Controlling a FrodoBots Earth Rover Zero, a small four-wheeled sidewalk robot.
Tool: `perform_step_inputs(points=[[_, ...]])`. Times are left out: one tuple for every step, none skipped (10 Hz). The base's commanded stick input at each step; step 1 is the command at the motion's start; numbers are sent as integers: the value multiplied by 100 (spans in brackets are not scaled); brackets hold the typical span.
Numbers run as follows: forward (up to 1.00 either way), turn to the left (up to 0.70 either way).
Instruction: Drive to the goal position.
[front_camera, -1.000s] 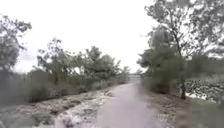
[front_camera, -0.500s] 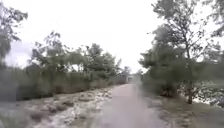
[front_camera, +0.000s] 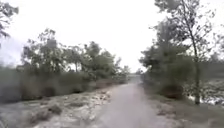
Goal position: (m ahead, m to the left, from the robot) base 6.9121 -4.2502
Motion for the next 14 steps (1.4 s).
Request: perform_step_inputs(points=[[85,0],[85,0],[85,0],[85,0],[85,-1],[85,-8],[85,-29],[85,-32],[85,-15],[85,0],[85,0],[85,0],[85,0],[85,0]])
